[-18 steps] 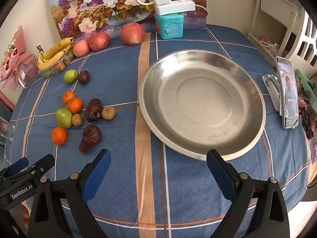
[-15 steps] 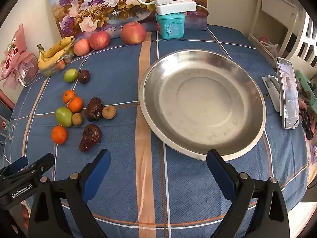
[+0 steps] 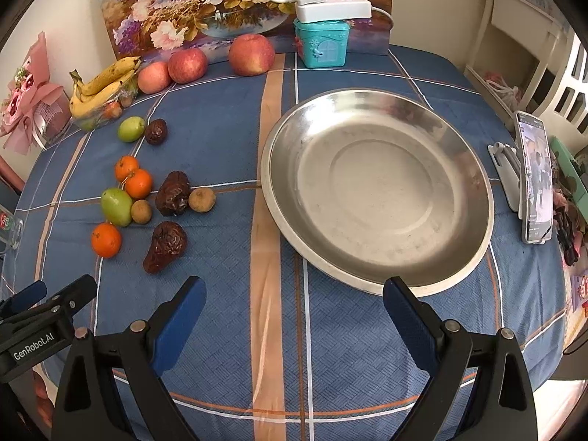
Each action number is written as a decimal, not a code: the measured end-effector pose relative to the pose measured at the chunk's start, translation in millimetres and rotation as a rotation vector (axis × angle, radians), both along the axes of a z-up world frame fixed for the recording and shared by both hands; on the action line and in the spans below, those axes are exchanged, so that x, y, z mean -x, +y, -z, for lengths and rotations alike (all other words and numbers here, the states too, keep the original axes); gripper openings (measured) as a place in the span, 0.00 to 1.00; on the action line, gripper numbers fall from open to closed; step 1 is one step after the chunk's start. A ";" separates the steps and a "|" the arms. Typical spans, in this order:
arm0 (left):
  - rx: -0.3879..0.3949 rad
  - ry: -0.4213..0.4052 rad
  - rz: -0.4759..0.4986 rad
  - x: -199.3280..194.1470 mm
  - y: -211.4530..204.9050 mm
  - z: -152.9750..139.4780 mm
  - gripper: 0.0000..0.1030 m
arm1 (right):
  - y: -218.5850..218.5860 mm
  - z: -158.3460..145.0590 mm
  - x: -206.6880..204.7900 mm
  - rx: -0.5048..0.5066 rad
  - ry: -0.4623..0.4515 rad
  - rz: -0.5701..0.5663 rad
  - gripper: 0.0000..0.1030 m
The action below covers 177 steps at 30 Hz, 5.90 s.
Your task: Organize fruits
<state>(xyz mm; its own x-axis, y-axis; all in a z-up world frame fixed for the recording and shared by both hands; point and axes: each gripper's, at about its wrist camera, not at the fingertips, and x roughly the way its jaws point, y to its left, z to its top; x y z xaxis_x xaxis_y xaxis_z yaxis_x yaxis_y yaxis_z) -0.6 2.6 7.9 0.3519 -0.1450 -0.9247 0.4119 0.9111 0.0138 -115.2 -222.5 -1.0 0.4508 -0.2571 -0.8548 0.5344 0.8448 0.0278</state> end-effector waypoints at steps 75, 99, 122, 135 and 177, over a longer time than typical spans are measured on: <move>0.234 0.230 -0.115 -71.6 3.7 39.3 0.40 | 55.1 38.8 -101.6 -0.196 0.012 -0.232 0.38; 0.323 0.180 -0.149 -96.1 -52.9 -8.3 0.40 | 24.1 -17.0 -86.8 -0.062 -0.089 -0.131 0.36; 0.328 0.195 0.181 -46.2 -182.9 -16.0 0.40 | -66.2 -16.8 -69.1 -0.054 -0.009 0.077 0.36; 0.297 0.222 0.271 -18.7 -212.5 -6.0 0.40 | -104.1 -12.6 -27.3 -0.058 0.026 0.217 0.37; 0.113 0.087 0.163 -40.2 -176.9 -5.0 0.88 | -107.0 -9.0 -24.6 -0.070 0.036 0.239 0.66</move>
<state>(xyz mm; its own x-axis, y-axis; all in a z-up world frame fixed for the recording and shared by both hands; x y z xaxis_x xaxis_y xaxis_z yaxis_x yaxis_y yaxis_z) 39.7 -174.3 12.8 0.2353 -0.2981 -0.9251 0.5489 0.8263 -0.1266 -90.6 -329.6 8.0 0.3534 -0.2924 -0.8886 0.7206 0.6908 0.0593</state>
